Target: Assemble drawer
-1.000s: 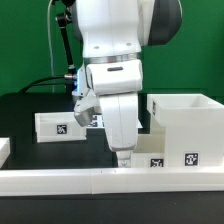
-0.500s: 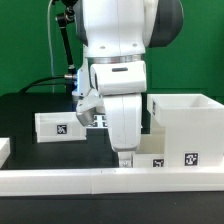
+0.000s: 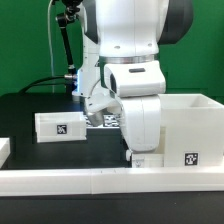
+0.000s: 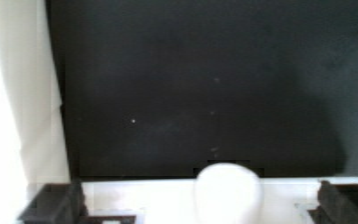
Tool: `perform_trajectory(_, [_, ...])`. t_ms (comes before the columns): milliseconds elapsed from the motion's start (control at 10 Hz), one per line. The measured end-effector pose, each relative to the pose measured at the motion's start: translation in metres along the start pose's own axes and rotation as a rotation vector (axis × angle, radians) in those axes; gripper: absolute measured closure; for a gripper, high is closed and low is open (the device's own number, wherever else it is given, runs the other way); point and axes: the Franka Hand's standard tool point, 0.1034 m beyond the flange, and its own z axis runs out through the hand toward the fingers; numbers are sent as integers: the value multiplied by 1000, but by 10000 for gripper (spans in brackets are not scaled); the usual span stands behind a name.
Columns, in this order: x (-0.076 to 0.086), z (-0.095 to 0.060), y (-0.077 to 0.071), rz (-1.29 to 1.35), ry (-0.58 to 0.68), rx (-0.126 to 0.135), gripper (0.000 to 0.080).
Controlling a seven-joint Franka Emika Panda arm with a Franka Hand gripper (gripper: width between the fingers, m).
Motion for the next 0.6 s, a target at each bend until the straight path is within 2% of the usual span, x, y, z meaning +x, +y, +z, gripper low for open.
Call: perform_trajectory(600, [0, 1, -2, 8, 1, 0, 151])
